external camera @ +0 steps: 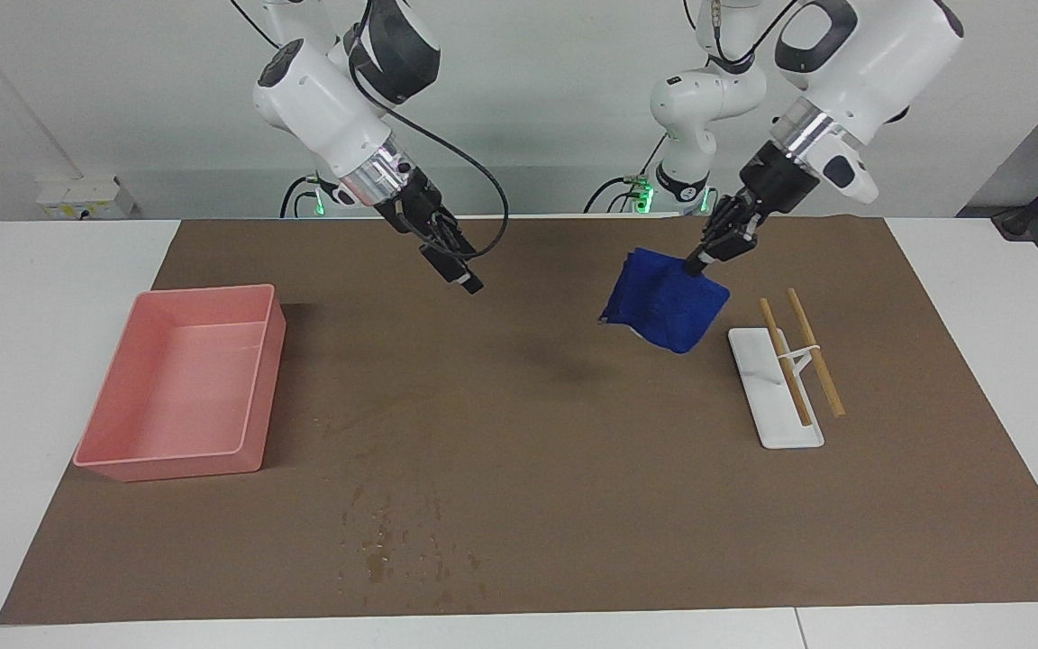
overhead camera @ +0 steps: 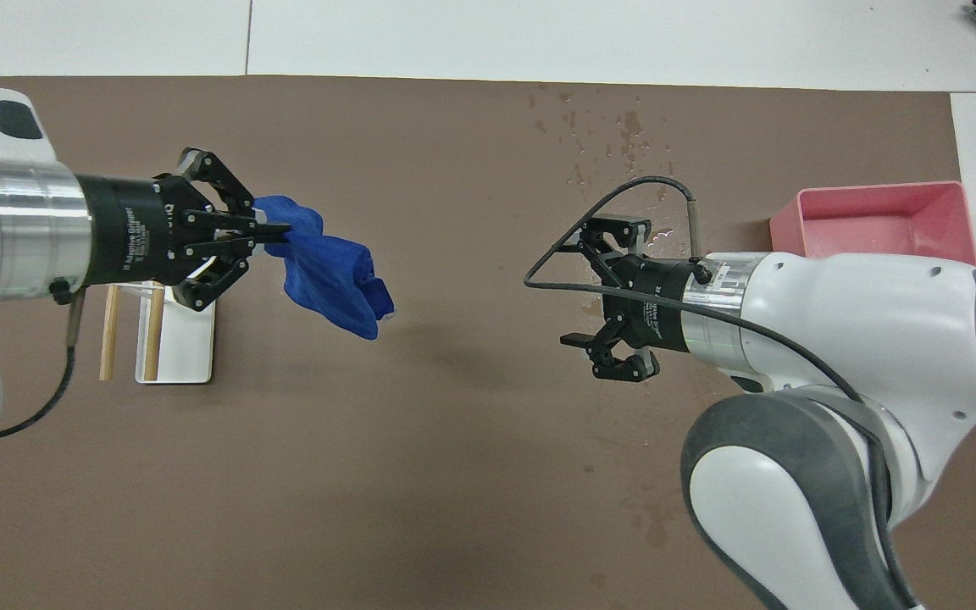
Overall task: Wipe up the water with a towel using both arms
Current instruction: 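Grasp the blue towel with the left gripper and lift it off, then carry the towel toward the right gripper while the right gripper approaches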
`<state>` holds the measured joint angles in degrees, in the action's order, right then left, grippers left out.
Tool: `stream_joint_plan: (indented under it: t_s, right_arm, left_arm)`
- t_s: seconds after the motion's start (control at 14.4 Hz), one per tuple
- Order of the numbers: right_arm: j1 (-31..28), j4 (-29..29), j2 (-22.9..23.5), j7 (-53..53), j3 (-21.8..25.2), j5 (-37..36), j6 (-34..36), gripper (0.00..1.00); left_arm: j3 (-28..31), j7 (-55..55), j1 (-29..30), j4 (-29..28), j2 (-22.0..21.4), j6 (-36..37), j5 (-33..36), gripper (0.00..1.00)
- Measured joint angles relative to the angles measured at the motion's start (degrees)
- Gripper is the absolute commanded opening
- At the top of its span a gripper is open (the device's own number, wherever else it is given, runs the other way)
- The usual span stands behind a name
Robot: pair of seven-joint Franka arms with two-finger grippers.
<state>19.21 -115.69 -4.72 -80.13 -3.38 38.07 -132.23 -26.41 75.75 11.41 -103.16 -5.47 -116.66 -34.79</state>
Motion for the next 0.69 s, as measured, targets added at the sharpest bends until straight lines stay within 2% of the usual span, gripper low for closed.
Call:
stream_joint_plan:
  t_s: [0.14,0.42,0.69]
  right_arm:
    - [1.14,-0.01,0.33,-1.11,0.01,1.28,-0.79,1.0]
    - [6.75,0.0,0.65,-8.85,-0.1,1.93,-4.29,1.0]
    - [7.32,0.01,0.66,-9.58,0.17,2.06,-5.45,1.0]
  left_arm:
    - [-1.34,5.88,-2.73,-0.43,0.01,-3.74,-0.01,0.0]
    - [-1.5,10.82,-8.86,-2.98,-0.08,-11.18,-0.01,0.0]
    - [-1.57,12.55,-11.96,-5.31,-1.14,-13.06,-0.01,0.0]
